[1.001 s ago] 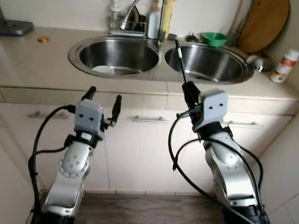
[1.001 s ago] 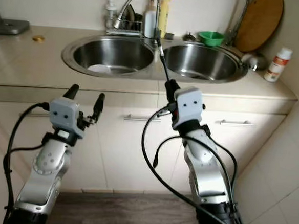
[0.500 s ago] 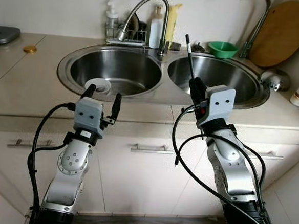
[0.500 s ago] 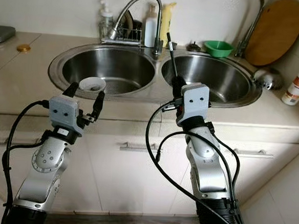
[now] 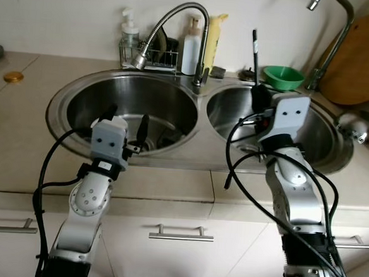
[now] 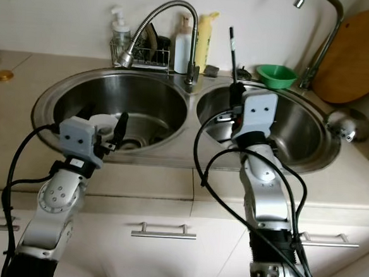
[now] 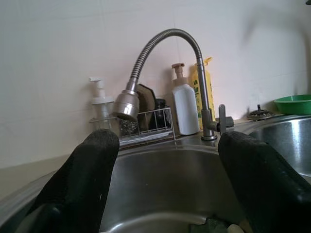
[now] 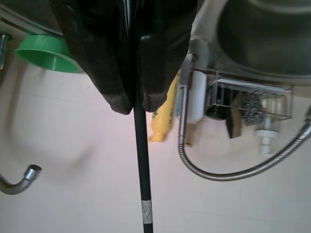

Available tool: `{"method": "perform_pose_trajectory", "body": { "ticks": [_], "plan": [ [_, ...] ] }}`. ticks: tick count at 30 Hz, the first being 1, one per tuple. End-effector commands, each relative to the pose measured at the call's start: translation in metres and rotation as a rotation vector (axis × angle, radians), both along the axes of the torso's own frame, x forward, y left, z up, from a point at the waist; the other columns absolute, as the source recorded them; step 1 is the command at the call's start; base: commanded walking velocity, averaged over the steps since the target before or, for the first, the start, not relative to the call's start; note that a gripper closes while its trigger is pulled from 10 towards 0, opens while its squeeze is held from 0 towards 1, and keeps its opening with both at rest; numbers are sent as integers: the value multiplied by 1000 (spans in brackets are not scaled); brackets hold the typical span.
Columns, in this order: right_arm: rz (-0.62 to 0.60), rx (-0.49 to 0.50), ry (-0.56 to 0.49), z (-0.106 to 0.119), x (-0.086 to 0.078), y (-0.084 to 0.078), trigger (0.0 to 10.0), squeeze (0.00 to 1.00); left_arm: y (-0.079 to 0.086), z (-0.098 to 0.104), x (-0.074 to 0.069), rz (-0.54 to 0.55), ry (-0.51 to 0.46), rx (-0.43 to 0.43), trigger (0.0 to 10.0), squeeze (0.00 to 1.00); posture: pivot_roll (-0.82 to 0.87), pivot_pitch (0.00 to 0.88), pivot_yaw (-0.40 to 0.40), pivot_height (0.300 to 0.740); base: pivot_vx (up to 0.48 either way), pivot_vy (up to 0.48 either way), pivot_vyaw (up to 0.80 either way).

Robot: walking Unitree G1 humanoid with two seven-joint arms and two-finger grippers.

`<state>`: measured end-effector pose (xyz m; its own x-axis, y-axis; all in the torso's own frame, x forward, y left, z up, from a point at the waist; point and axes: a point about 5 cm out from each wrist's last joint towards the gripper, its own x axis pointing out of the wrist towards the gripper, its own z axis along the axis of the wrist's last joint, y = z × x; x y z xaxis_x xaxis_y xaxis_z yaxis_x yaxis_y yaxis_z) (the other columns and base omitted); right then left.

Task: Kitchen organization

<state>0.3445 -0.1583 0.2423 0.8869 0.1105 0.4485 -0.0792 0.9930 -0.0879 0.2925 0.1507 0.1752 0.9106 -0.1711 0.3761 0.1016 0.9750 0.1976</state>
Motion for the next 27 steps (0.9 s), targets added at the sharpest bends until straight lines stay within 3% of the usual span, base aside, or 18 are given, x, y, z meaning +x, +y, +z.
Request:
{"method": "perform_pose_trajectory", "body": {
  "ticks": [1,5,14,15,19,21,25,27],
  "plan": [
    [-63,30,-25,6,3,-17,0,0,-7,4,0,-25,-21,-11,10000,0,110,0,-45,740,0,0,0],
    [-126,22,-77,22,11,-22,0,0,-9,4,-1,-33,-19,-9,10000,0,118,0,-46,740,0,0,0],
    [-99,-44,-2,7,30,-12,0,0,-9,4,-1,-31,-17,-4,10000,0,131,0,-46,740,0,0,0],
    [-145,-77,47,1,39,-17,0,0,-9,3,-1,-31,-15,-2,10000,0,133,0,-45,740,0,0,0],
    [-194,-109,95,-4,45,-27,0,0,-9,4,0,-32,-16,-1,10000,0,138,0,-44,740,0,0,0],
    [-247,-164,194,-10,55,-38,0,0,-9,4,0,-35,-16,-1,10000,0,130,0,-41,740,0,0,0],
    [-284,-143,250,-9,61,-49,0,0,-12,3,1,-46,-15,3,10000,0,128,0,-44,740,0,0,0],
    [-248,-132,351,-22,64,-47,0,0,-13,4,1,-47,-15,2,10000,0,127,0,-44,740,0,0,0]
  ]
}}
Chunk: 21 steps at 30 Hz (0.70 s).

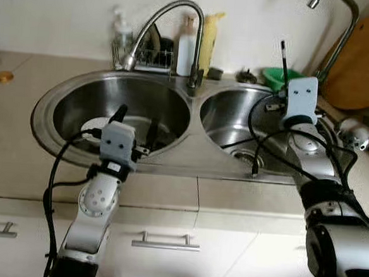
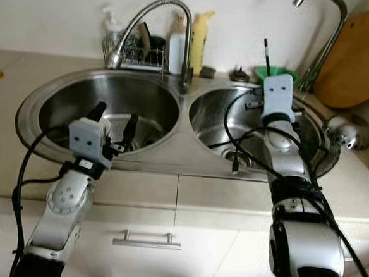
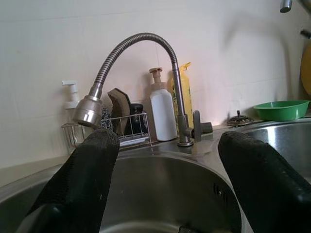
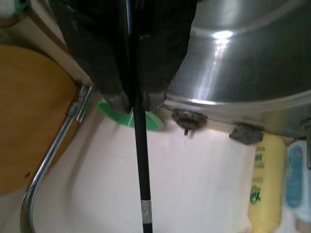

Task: Kitchen organization

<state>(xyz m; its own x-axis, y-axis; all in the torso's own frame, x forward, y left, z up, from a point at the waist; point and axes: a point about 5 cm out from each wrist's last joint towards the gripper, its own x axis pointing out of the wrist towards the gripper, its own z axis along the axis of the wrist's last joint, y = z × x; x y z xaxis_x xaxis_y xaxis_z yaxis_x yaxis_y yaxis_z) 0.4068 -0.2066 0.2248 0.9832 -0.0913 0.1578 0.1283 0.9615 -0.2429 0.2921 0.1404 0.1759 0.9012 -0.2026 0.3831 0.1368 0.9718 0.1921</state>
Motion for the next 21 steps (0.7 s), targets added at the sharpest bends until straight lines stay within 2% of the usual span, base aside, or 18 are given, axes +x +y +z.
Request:
{"method": "perform_pose_trajectory", "body": {
  "ticks": [1,2,4,5,6,8,9,21],
  "plan": [
    [24,18,100,-13,2,4,0,0,-3,3,2,-10,-10,7,10000,0,128,0,-45,740,0,0,0],
    [57,11,158,-23,2,8,3333,0,-3,3,2,-10,-11,6,10000,0,132,0,-49,740,0,0,0],
    [77,5,191,-29,2,11,3333,0,-4,4,3,-10,-11,6,10000,0,132,0,-49,740,0,0,0],
    [91,-26,257,-40,1,14,10000,0,-4,4,3,-10,-12,6,10000,0,138,0,-53,740,0,0,0],
    [113,2,282,-47,0,17,10000,0,-3,3,2,-6,-13,7,10000,0,140,0,-55,740,0,0,0],
    [126,45,268,-48,0,19,10000,0,-3,3,2,-4,-13,8,10000,0,141,0,-56,740,0,0,0],
    [123,61,251,-46,0,18,10000,1000,-2,3,1,-2,-11,9,10000,0,141,0,-56,740,0,0,0],
    [119,103,106,-20,3,10,10000,1000,-2,0,3,10,8,23,10000,0,133,0,-52,740,0,0,0]
  ]
}}
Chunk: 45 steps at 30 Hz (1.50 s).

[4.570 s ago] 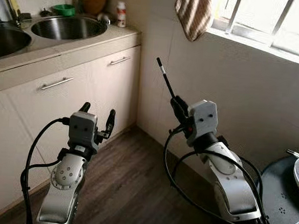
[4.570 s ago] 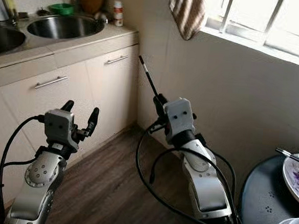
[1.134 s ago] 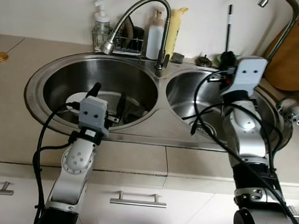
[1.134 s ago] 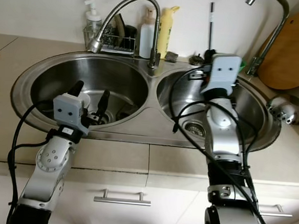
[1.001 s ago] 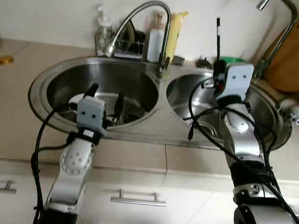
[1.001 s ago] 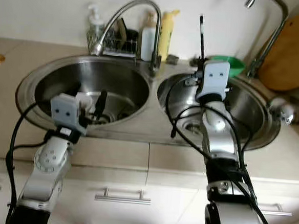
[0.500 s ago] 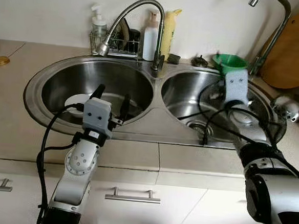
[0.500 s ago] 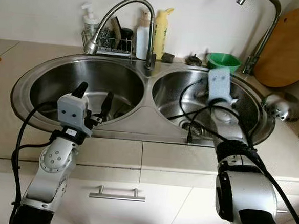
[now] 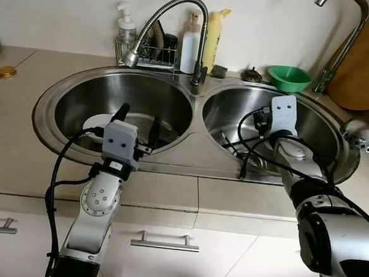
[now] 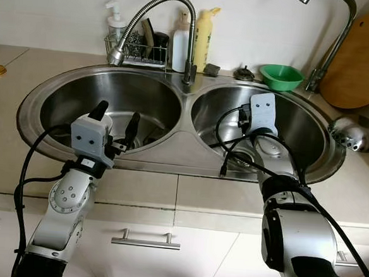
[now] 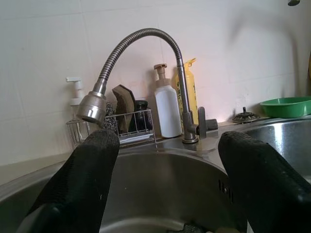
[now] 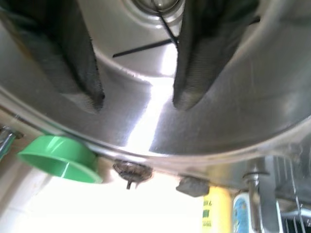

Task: Kitchen organization

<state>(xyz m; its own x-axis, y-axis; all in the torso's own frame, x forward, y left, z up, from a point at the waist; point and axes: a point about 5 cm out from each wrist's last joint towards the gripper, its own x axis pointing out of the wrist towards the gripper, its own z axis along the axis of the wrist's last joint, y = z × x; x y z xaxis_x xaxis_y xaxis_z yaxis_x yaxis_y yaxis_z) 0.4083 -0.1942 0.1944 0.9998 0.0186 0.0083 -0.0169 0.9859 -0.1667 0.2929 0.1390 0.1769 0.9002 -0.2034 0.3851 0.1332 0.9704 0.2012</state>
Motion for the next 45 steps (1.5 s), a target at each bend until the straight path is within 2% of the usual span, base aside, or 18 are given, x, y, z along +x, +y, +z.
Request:
{"method": "perform_pose_trajectory", "body": {
  "ticks": [1,5,6,9,10,12,13,16,18,21,25,36,45],
  "plan": [
    [0,27,-53,12,2,-2,10000,1000,-1,-1,2,9,16,16,10000,0,133,0,-52,740,0,0,0],
    [6,77,-152,22,0,-2,10000,1000,-2,0,0,-5,5,-1,10000,0,135,0,-53,740,0,0,0],
    [-5,106,-244,31,-3,-3,10000,1000,-2,1,-1,-6,1,-6,10000,0,134,0,-53,740,0,0,0],
    [-47,153,-390,43,-10,-5,10000,1000,-1,4,-2,-13,-10,-34,10000,0,134,0,-52,740,0,0,0],
    [-33,152,-428,43,-15,-1,10000,745,-1,4,-2,-14,-4,-43,10000,0,132,0,-50,740,0,0,0],
    [-27,150,-445,43,-17,1,10000,745,0,4,-2,-16,-4,-49,10000,0,128,0,-48,740,0,0,0],
    [-18,153,-469,43,-20,5,10000,0,-1,5,-2,-22,-6,-51,10000,0,126,0,-46,740,0,0,0],
    [1,173,-521,38,-34,16,10000,0,-3,7,-2,-38,-13,-48,10000,0,122,0,-41,740,0,480,0],
    [5,181,-522,35,-37,19,10000,0,-4,7,-2,-43,-10,-48,10000,0,122,0,-41,740,0,480,0],
    [40,211,-515,26,-50,30,10000,0,-4,6,-2,-55,-6,-50,10000,0,111,0,-35,740,0,480,0],
    [61,224,-514,27,-57,35,10000,0,-6,5,-2,-65,-3,-51,10000,0,102,0,-30,740,0,480,0],
    [96,232,-520,39,-66,42,10000,0,-9,5,0,-82,3,-48,10000,0,91,0,-26,740,0,480,0],
    [116,216,-482,32,-75,48,10000,0,-9,2,-2,-77,8,-44,10000,0,91,0,-31,740,0,480,0]
  ]
}}
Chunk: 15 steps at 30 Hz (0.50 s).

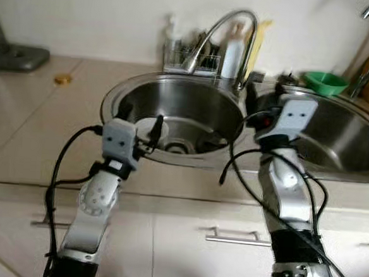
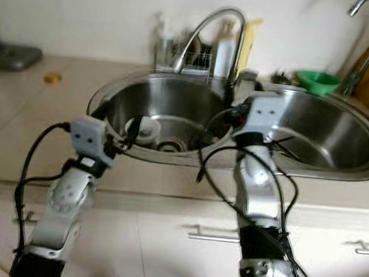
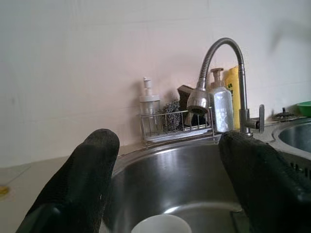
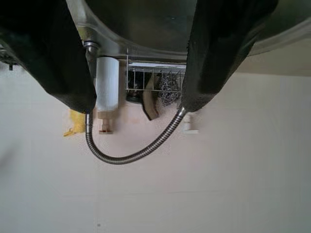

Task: Kitchen organization

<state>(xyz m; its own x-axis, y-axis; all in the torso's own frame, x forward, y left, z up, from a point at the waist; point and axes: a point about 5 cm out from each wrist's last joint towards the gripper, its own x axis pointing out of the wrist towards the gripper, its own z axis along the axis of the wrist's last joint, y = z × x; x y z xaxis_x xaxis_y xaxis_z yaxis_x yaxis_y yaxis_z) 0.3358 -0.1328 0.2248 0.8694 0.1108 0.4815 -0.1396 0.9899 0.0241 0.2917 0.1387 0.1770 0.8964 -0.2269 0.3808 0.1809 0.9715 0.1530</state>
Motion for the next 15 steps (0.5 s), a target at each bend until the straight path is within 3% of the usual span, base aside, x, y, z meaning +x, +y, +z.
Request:
{"method": "perform_pose_trajectory", "body": {
  "ticks": [1,9,15],
  "plan": [
    [-38,-4,2,0,-4,-13,10000,0,-9,2,-2,-30,-10,3,10000,0,90,0,-32,740,0,480,0],
    [-63,-34,25,-8,-14,-18,10000,0,-7,5,-5,-19,-55,9,10000,0,87,0,-35,740,0,-44,0],
    [-73,-75,30,-13,-24,-16,10000,0,-14,1,-6,-44,-45,55,10000,0,73,0,-28,740,0,-80,-760]
  ]
}}
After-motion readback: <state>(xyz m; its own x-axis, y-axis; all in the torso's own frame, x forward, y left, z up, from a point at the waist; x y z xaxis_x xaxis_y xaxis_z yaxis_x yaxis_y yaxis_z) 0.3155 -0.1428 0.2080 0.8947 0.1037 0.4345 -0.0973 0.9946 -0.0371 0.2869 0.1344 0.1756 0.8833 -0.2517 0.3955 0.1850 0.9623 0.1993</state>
